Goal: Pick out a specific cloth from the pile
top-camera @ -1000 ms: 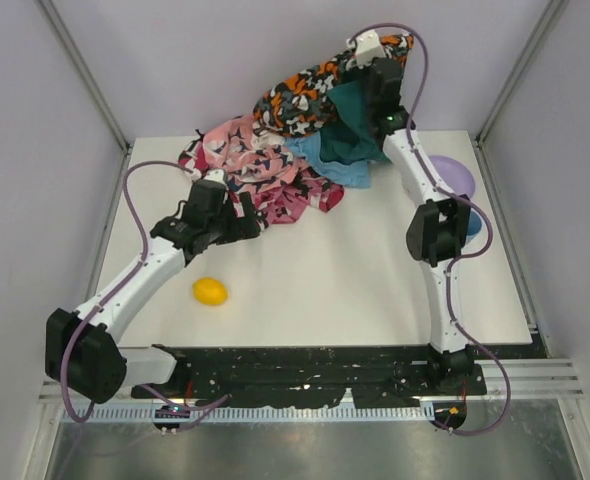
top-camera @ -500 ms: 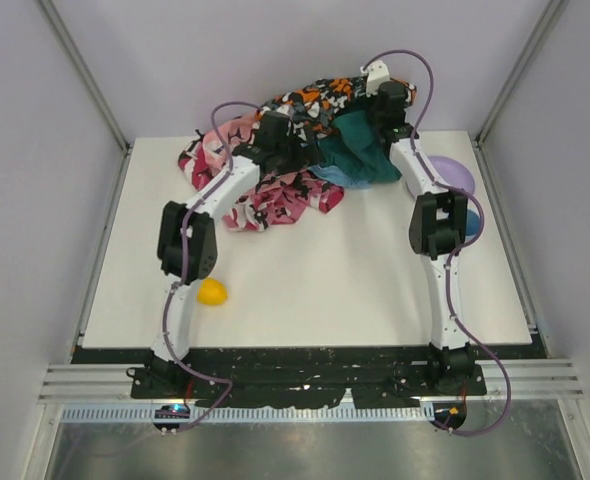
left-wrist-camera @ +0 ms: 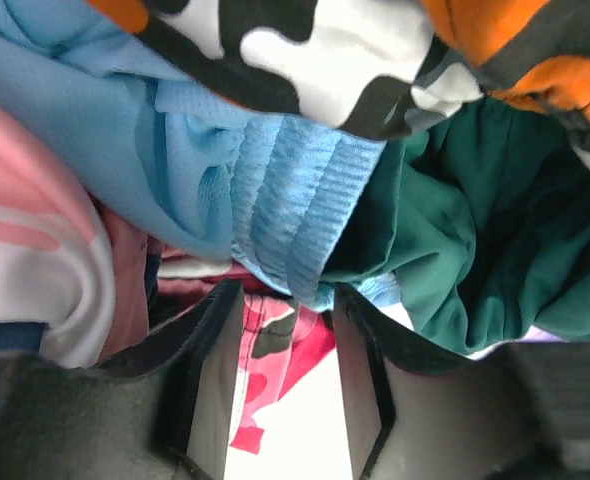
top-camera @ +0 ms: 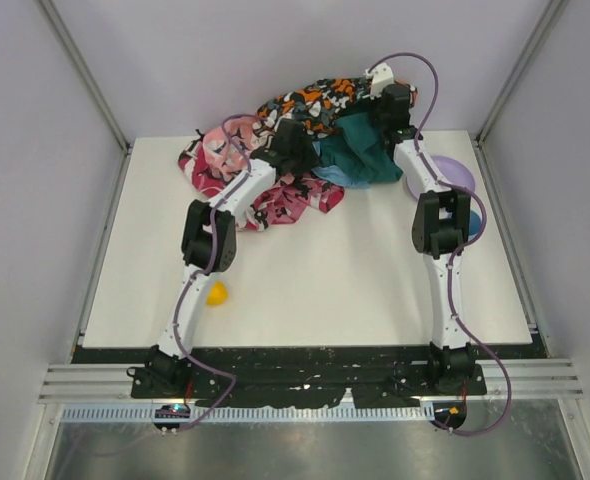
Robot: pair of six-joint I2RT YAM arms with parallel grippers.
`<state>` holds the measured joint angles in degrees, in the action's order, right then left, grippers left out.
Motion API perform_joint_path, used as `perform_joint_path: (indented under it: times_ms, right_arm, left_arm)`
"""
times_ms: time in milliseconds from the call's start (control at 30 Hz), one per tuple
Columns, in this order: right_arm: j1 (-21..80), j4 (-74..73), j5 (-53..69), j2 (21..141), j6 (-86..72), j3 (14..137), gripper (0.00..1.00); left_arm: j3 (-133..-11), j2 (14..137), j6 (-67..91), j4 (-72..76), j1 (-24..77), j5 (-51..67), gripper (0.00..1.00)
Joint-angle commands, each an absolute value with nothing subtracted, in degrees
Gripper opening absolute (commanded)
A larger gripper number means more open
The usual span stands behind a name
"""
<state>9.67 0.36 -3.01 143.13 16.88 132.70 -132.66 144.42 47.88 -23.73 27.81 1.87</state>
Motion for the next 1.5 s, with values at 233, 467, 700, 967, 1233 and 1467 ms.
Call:
perform_joint_path:
  times_ms: [233, 467, 700, 967, 1233, 1467]
  right_arm:
    - [9.67, 1.58, -1.67, 138.96, 16.26, 129.55, 0.05]
    - [9.75, 0.97, -1.49, 138.34, 15.91, 128.15, 0.05]
    - [9.67, 0.35, -2.37, 139.3, 13.89, 128.84, 0.05]
    - [11.34, -2.81, -4.83, 139.57, 20.02, 127.8, 0.05]
    - [15.9, -3.16, -9.49, 139.31, 26.8, 125.51, 0.05]
    - [18.11, -4.04, -9.84, 139.31, 26.98, 124.72, 0.05]
  left_arm:
    - [-138.6, 149.68, 51.94, -18.98, 28.04, -0.44, 0.2]
    - [-133.26, 143.72, 48.09, -20.66, 28.12, -2.46, 0.0]
    - [-119.8, 130.89, 42.46, -20.3, 28.21, -6.94, 0.0]
    - [-119.17, 118.67, 32.36, -20.48, 28.12, -7.83, 0.0]
    - [-132.7, 109.0, 22.6, -20.21, 28.12, -5.36, 0.0]
    - [-141.14, 103.63, 17.76, -20.22, 28.12, -5.63, 0.0]
